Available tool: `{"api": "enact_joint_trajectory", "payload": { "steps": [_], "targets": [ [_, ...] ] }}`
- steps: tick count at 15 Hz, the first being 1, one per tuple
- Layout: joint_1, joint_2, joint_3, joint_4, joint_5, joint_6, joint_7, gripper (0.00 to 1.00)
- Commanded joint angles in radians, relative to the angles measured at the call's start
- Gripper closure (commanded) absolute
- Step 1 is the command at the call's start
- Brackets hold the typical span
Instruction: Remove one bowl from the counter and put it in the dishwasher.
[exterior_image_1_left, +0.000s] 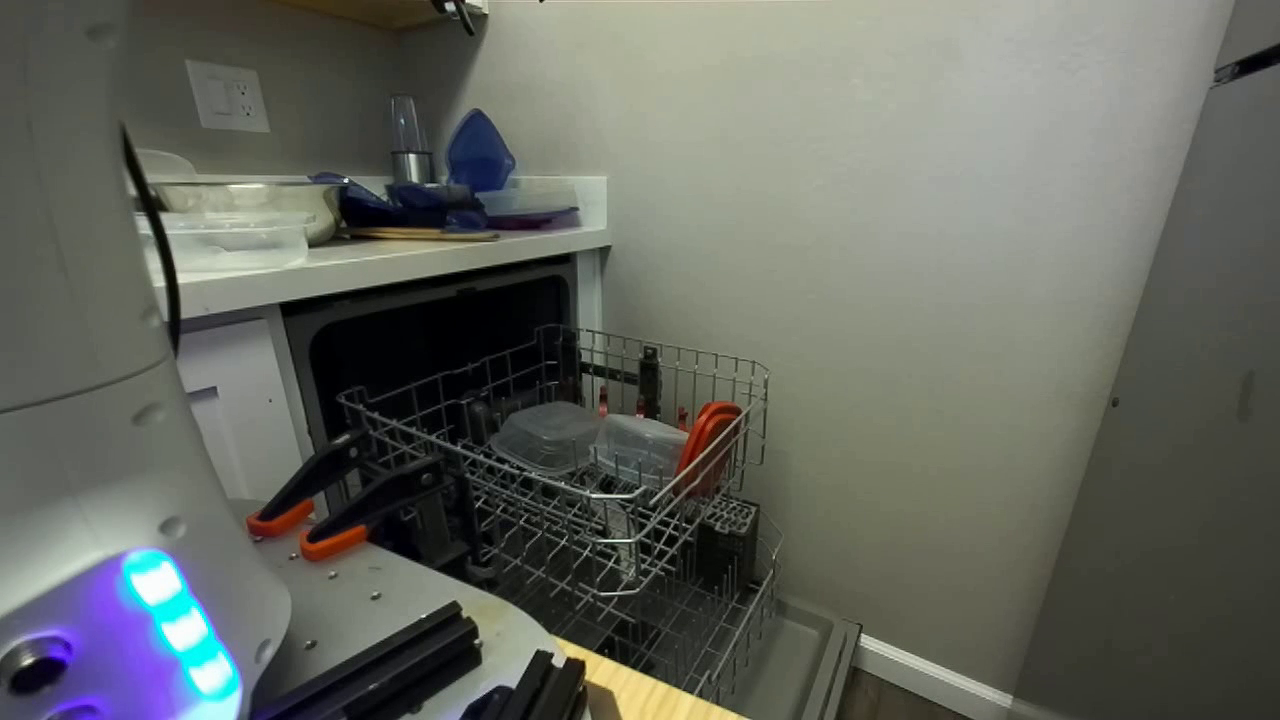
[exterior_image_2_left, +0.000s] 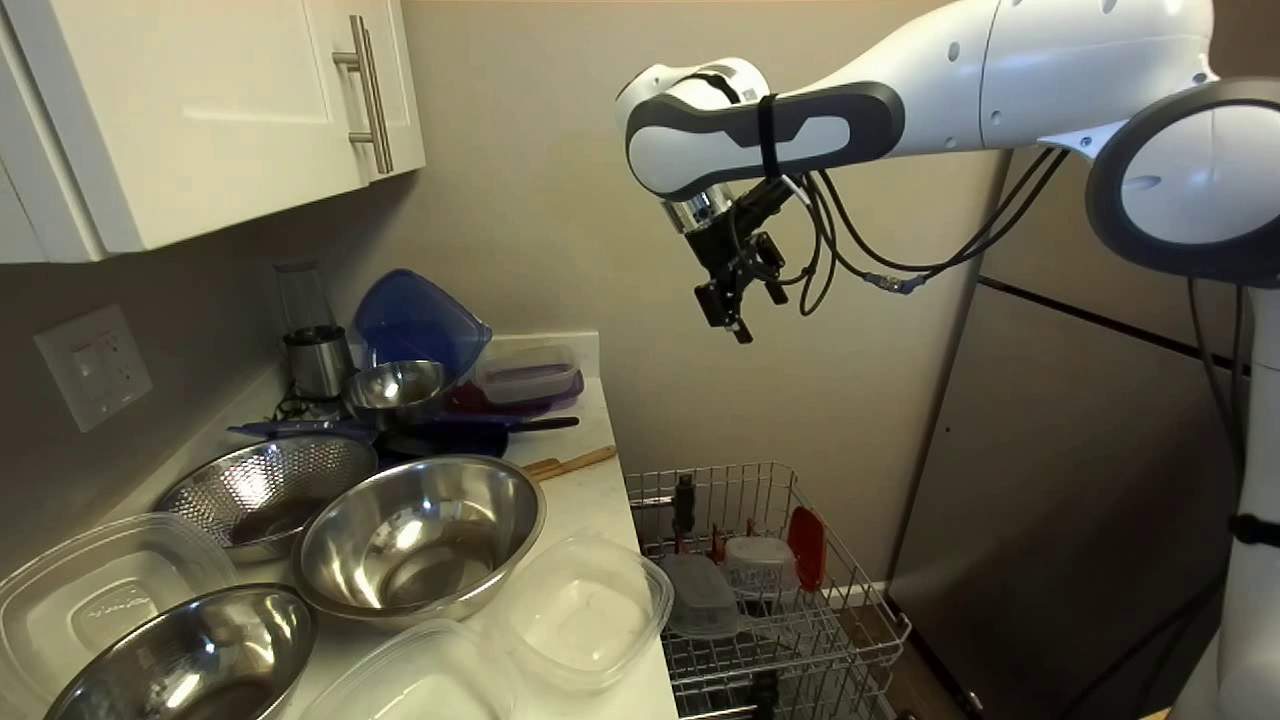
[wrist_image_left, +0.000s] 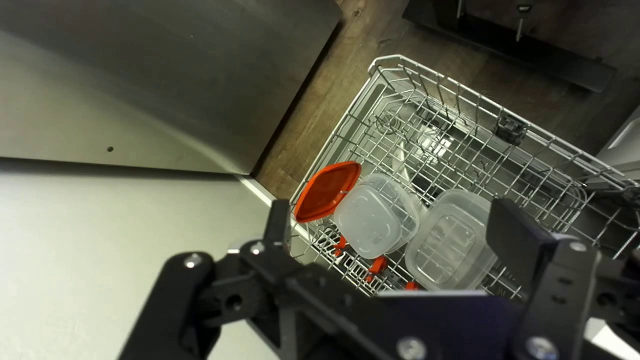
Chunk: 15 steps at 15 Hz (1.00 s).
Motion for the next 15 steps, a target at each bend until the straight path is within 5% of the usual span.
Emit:
{"api": "enact_joint_trajectory", "payload": {
  "steps": [1,8,15],
  "targets": [
    [0.006,-0.005,-0.010,0.000,-0.006,0.008,0.005,0.00],
    [0.033,-0.022,0.063,-0.037,0.064,0.340,-0.045,0.00],
    [0.016,-0.009,0.136,-0.086,0.295,0.400,-0.255,0.00]
  ]
}}
